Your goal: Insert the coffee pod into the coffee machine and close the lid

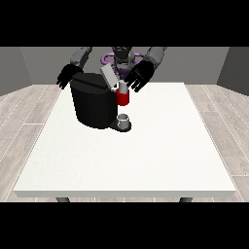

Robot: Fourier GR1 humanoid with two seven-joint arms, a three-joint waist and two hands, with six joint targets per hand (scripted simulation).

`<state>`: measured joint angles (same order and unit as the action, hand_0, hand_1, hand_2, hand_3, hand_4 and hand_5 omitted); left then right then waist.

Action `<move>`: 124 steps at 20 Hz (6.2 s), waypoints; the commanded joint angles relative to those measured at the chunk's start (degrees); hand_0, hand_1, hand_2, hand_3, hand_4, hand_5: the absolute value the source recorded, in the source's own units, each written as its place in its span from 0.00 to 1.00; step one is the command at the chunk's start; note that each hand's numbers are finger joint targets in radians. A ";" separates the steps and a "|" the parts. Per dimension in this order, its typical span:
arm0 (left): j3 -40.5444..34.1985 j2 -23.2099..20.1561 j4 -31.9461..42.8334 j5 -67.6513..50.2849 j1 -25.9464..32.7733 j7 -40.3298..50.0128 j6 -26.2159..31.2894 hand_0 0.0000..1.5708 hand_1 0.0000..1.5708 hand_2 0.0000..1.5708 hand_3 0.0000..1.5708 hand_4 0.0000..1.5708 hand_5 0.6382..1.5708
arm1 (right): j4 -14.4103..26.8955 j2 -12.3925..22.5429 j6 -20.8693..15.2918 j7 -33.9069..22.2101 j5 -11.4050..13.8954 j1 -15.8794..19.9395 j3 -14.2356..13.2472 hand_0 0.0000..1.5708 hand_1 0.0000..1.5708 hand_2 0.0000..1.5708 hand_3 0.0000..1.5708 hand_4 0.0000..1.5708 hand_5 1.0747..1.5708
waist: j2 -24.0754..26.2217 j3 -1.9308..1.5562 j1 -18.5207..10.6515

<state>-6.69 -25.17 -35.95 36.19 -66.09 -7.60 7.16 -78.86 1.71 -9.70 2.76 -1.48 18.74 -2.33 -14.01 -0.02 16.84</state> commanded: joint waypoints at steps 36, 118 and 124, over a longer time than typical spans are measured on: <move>0.98 1.68 1.08 4.11 -1.18 -0.06 -0.39 0.68 0.68 0.72 0.62 0.23 1.00 | 1.04 -0.47 -1.99 1.09 1.15 1.45 0.08 0.00 0.00 0.00 0.00 0.30 1.00 | -2.12 0.02 -0.91; -3.29 23.39 -41.14 -35.70 52.04 3.45 7.09 0.00 0.00 0.00 0.00 0.00 1.00 | 14.37 8.13 12.56 0.86 -0.11 10.75 -3.26 0.00 0.00 0.00 0.00 0.00 1.00 | 13.78 0.02 -25.22; -5.15 19.94 -40.66 -37.63 51.21 2.45 7.63 0.00 0.00 0.00 0.00 0.00 1.00 | 14.98 8.95 14.96 -0.35 0.74 14.76 -2.45 0.00 0.00 0.00 0.00 0.00 1.00 | 11.76 0.03 -23.12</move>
<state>-10.91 -3.60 -77.16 -0.21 -14.98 -3.50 14.37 -64.86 10.07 4.09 3.71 -0.96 30.11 -4.78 -0.44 0.11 -7.39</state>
